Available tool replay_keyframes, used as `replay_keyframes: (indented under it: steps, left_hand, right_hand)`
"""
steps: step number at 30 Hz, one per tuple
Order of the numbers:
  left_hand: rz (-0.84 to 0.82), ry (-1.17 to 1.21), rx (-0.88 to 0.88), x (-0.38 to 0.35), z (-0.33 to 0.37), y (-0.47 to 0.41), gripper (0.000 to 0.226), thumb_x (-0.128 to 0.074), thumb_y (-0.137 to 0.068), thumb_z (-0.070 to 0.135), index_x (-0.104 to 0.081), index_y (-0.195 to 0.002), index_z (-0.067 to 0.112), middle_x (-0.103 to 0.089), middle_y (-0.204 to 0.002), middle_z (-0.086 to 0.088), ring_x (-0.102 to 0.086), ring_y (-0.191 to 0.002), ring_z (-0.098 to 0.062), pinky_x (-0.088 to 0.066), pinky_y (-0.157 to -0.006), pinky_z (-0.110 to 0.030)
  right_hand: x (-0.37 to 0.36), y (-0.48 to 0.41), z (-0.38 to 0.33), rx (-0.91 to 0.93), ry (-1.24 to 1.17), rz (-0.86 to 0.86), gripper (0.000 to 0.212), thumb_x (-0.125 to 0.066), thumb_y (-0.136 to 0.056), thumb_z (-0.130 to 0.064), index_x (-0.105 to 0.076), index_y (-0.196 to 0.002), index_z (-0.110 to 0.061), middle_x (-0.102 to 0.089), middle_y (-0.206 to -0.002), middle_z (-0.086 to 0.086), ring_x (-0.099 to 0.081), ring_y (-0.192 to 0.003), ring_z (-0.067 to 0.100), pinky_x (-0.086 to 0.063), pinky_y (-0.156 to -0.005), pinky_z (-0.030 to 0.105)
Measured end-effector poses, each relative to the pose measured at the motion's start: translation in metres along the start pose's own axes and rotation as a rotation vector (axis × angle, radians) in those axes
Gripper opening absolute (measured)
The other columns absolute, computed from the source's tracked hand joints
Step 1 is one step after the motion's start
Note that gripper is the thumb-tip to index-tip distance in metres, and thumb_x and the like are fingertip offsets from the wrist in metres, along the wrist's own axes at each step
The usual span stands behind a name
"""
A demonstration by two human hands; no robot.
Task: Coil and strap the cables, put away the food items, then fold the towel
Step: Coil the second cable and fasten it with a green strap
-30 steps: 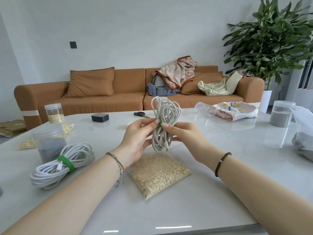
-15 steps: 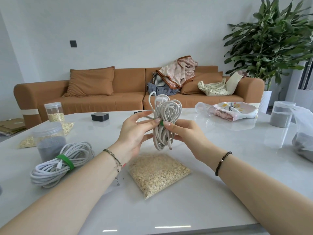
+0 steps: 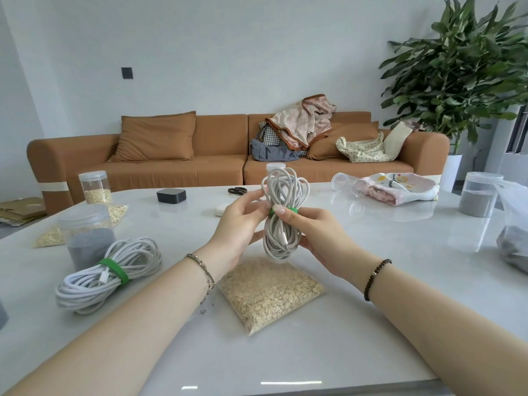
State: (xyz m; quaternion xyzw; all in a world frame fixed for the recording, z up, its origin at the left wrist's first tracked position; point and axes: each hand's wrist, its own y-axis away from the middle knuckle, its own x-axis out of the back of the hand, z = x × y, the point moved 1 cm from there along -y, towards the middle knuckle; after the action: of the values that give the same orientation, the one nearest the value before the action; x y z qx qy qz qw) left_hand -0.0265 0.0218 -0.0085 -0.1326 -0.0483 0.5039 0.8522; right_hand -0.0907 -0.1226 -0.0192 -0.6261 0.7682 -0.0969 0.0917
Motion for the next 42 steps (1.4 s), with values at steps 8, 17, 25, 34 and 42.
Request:
replay_keyframes:
  steps: [8,17,25,34,42]
  left_hand:
    - [-0.039,-0.027,0.054,0.000,0.004,-0.001,0.057,-0.077,-0.084,0.040,-0.058,-0.134,0.022,-0.076,-0.109,-0.003,-0.074,-0.098,-0.016,-0.059,-0.082,-0.033]
    - [-0.007,-0.009,-0.003,0.004,0.005,-0.001,0.042,-0.074,-0.087,0.037,-0.066,-0.125,0.020,-0.074,-0.113,-0.006,-0.073,-0.099,-0.016,-0.061,-0.077,-0.035]
    - [-0.061,0.071,0.021,0.002,0.005,0.000,0.058,-0.077,-0.072,0.039,-0.062,-0.126,0.026,-0.068,-0.110,-0.014,-0.071,-0.100,-0.018,-0.056,-0.077,-0.037]
    - [-0.098,0.139,-0.076,0.010,0.010,-0.004,0.033,-0.067,-0.089,0.006,-0.068,-0.120,0.018,-0.076,-0.086,0.001,-0.073,-0.089,-0.012,-0.056,-0.074,-0.020]
    - [0.004,-0.035,-0.136,0.004,0.002,-0.002,0.030,-0.072,-0.090,0.030,-0.075,-0.116,0.018,-0.076,-0.112,-0.001,-0.070,-0.110,-0.017,-0.052,-0.102,-0.045]
  right_hand:
    - [0.003,-0.003,-0.001,0.054,-0.093,0.049,0.066,-0.071,-0.077,-0.051,-0.070,-0.109,0.007,-0.074,-0.107,0.021,-0.070,-0.106,0.032,-0.056,-0.097,0.039]
    - [0.003,0.001,-0.006,0.004,-0.133,0.003,0.037,-0.064,-0.095,-0.031,-0.071,-0.112,0.001,-0.071,-0.099,0.012,-0.061,-0.091,0.022,-0.050,-0.088,0.034]
    - [0.008,-0.001,-0.007,0.069,-0.086,0.021,0.032,-0.079,-0.076,-0.028,-0.070,-0.089,0.000,-0.073,-0.105,0.024,-0.070,-0.105,0.032,-0.052,-0.100,0.036]
    - [0.006,-0.004,-0.002,0.108,-0.148,-0.023,0.057,-0.086,-0.071,-0.018,-0.065,-0.121,0.001,-0.073,-0.114,0.018,-0.070,-0.110,0.031,-0.053,-0.100,0.042]
    - [0.001,-0.002,0.001,0.108,-0.098,0.165,0.057,-0.084,-0.065,-0.037,-0.065,-0.106,-0.004,-0.075,-0.095,0.010,-0.071,-0.085,0.022,-0.054,-0.074,0.030]
